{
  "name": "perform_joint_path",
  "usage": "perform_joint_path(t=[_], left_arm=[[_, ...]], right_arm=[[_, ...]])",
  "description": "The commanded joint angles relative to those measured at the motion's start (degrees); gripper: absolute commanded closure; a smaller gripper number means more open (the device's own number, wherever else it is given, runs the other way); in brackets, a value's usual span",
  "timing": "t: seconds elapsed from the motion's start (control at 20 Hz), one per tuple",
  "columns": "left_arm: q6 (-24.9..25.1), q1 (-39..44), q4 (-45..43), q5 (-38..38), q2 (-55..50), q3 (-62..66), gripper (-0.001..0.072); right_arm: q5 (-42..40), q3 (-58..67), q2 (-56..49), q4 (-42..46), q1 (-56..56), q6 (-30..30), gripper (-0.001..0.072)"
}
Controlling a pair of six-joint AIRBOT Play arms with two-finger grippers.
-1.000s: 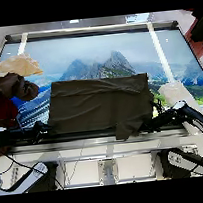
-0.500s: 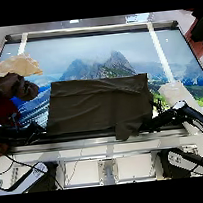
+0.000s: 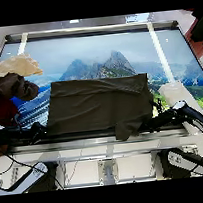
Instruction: Fold the shirts.
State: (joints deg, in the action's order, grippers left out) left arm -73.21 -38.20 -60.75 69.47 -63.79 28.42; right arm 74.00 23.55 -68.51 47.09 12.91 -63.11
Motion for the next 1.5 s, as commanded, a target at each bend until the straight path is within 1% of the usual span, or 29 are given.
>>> perform_joint_path(t=[0.0, 0.15, 0.35, 0.45, 0.5, 0.55, 0.65, 0.75, 0.8, 0.9, 1.0, 1.05, 1.15, 1.3, 1.45], left_arm=[[0.1, 0.0, 1.0, -1.3, 0.0, -1.3, 0.0226], [-0.3, 0.0, 1.2, -2.6, 0.0, -2.2, 0.0226], [-0.3, 0.0, 4.5, -3.3, 0.0, -2.2, 0.0244], [-0.3, 0.0, 4.7, -3.8, 0.0, -2.2, 0.0383], [-0.3, 0.0, 5.1, -4.0, 0.0, -2.2, 0.0384], [-0.3, 0.0, 5.5, -4.2, 0.0, -2.2, 0.0415], [-0.2, 0.0, 5.8, -4.2, 0.0, -2.2, 0.0688], [2.0, 0.0, 8.1, -3.5, 0.0, -2.2, 0.0693], [3.5, 0.0, 10.9, -2.9, 0.0, -2.1, 0.0693], [8.7, 0.0, 17.9, -0.2, 0.1, -0.7, 0.0694], [11.8, 0.0, 23.9, 2.3, 0.4, 2.9, 0.0695], [11.9, 0.0, 24.9, 2.4, 0.9, 5.5, 0.0695], [10.3, 0.0, 24.9, 2.8, 2.0, 11.2, 0.0695], [8.6, 0.0, 25.0, 6.5, 2.7, 19.8, 0.0695], [6.5, 0.0, 26.5, 8.0, 2.7, 24.2, 0.0695]], right_arm=[[0.0, 0.0, 0.0, 0.0, 0.0, 0.0, 0.0683], [0.0, 0.0, 0.0, 0.0, 0.0, 0.0, 0.0683], [-0.3, 0.0, 0.0, 0.0, 0.0, 0.0, 0.0683], [-0.5, 0.0, 0.0, 0.0, 0.0, 0.0, 0.0683], [-0.5, 0.0, 0.0, 0.0, 0.0, 0.0, 0.0683], [-0.5, 0.0, 0.0, 0.0, 0.0, 0.0, 0.0683], [-0.7, 0.0, 0.0, 0.0, 0.0, 0.0, 0.0684], [-0.7, 0.0, 0.0, -0.4, 0.0, 0.0, 0.0685], [-0.1, 0.3, 0.0, -1.0, 0.0, 0.0, 0.0686], [3.5, 2.1, 0.1, -1.1, 0.0, 0.2, 0.0686], [7.5, 5.2, 0.1, -0.8, 0.0, 0.2, 0.0686], [9.5, 7.2, 0.1, -0.8, 0.0, 0.2, 0.0687], [12.7, 11.4, 0.8, -0.8, 0.1, 0.2, 0.0686], [17.4, 17.8, 3.5, -0.1, 0.1, -0.3, 0.0686], [20.4, 24.2, 5.1, 0.3, 0.1, -4.6, 0.0687]])
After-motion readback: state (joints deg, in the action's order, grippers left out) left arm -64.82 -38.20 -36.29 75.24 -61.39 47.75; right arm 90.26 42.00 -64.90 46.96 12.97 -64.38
